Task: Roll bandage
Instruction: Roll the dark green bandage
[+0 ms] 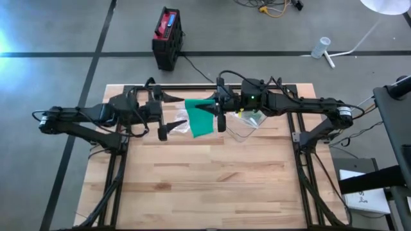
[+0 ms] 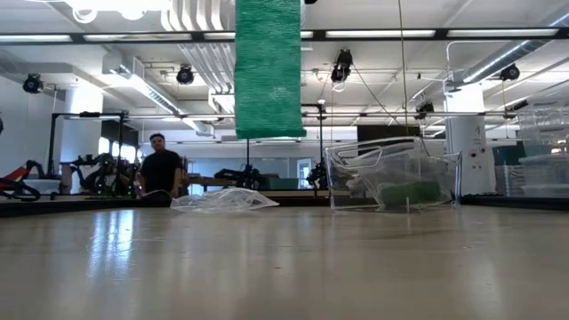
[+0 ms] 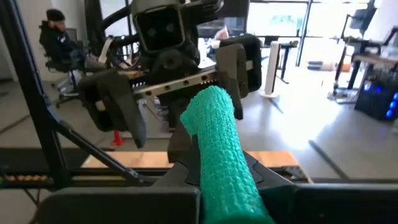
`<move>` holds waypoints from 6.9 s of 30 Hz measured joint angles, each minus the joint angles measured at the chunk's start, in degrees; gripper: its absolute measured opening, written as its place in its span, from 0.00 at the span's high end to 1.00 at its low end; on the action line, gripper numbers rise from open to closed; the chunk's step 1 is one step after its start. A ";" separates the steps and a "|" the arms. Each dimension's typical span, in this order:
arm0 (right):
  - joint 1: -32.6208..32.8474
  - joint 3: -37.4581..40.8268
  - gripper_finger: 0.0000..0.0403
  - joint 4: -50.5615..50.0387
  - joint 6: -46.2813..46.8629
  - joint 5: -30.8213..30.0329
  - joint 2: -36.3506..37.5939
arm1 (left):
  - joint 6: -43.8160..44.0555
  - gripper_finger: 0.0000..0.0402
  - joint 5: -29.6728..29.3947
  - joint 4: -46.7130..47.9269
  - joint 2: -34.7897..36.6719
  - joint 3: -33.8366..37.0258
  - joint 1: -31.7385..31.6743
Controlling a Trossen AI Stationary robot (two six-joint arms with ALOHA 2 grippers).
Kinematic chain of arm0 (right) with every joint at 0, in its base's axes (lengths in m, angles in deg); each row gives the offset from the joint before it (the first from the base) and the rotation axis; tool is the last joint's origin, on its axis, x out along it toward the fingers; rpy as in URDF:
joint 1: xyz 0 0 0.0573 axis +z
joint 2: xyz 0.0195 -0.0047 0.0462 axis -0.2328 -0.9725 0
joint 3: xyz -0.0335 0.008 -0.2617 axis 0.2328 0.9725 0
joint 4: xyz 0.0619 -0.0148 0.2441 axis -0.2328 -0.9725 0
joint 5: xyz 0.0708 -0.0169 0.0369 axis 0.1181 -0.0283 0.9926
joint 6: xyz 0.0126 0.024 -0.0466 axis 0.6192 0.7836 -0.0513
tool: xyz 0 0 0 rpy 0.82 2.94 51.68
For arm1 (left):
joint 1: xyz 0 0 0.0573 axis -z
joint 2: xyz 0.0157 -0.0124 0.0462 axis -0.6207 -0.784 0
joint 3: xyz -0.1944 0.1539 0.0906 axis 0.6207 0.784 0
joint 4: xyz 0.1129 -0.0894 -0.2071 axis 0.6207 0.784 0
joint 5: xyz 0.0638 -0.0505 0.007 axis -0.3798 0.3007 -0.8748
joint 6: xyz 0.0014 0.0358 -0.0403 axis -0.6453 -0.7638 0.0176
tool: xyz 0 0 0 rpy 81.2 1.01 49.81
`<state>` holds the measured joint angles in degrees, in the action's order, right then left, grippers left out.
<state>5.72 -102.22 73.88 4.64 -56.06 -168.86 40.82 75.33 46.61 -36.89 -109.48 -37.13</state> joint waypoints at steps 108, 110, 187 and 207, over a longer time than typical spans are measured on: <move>5.63 2.34 0.97 0.46 -5.33 -4.49 2.64 | 4.04 0.45 14.62 -5.70 -0.76 -0.02 -5.46; 5.63 2.34 0.97 0.39 -7.65 -4.49 2.87 | 4.02 0.40 14.62 -5.56 -0.72 -0.02 -5.46; 1.58 5.73 0.30 11.92 44.46 -2.48 3.64 | -40.60 0.97 10.98 -14.62 -2.71 -0.20 -5.38; 3.15 5.65 0.33 9.32 59.12 -5.12 3.64 | -75.07 0.97 22.64 -11.17 -4.17 -0.22 -7.63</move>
<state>8.87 -96.57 83.21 63.75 -61.18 -165.22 -34.25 97.97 35.44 -41.06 -109.70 -44.77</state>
